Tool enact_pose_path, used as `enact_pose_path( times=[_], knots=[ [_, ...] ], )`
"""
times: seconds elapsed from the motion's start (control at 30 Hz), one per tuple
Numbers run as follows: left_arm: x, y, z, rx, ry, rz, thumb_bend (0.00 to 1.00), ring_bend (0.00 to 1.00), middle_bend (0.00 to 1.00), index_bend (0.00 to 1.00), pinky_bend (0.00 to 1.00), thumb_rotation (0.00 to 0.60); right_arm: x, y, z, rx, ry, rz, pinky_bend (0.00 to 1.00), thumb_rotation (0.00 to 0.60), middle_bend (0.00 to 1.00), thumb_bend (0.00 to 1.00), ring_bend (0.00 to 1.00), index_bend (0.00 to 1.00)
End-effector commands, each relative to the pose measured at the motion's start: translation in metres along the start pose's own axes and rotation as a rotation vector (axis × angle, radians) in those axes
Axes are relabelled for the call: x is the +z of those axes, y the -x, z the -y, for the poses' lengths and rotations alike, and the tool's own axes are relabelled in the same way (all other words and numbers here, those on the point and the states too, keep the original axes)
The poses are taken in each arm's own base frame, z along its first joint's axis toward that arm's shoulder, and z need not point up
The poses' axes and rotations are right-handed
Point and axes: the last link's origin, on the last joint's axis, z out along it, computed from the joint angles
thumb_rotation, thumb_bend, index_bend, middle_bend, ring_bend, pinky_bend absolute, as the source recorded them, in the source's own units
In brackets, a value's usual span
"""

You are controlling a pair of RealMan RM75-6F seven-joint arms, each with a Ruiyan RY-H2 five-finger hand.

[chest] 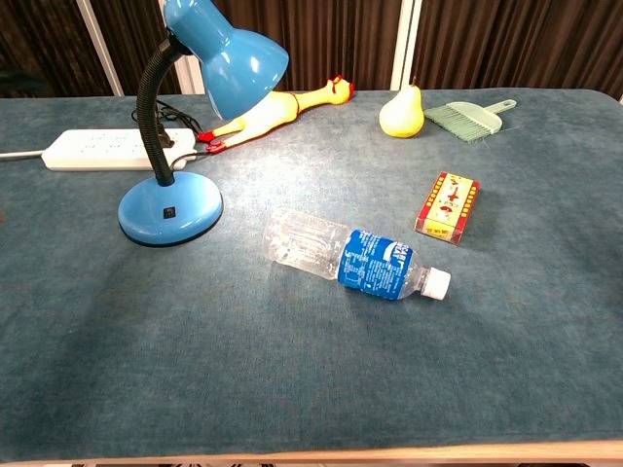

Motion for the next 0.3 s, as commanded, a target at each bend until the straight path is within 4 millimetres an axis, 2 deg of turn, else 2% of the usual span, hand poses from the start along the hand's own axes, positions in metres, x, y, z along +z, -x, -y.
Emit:
enact_pose_path(
  times=[0.03, 0.13, 0.3],
  knots=[
    [-0.05, 0.009, 0.056, 0.008, -0.115, -0.008, 0.06, 0.0, 0.0, 0.0, 0.03, 0.6, 0.0, 0.001, 0.0, -0.007, 0.004, 0.0, 0.08, 0.6, 0.0, 0.31, 0.0, 0.0],
    [-0.058, 0.012, 0.066, -0.029, -0.132, -0.007, 0.06, 0.0, 0.0, 0.0, 0.03, 0.6, 0.0, 0.002, 0.001, -0.012, 0.006, 0.001, 0.08, 0.6, 0.0, 0.31, 0.0, 0.0],
    [-0.058, 0.012, 0.069, -0.061, -0.149, -0.001, 0.06, 0.0, 0.0, 0.0, 0.03, 0.6, 0.0, 0.002, 0.001, -0.015, 0.007, -0.002, 0.08, 0.6, 0.0, 0.31, 0.0, 0.0]
  ],
)
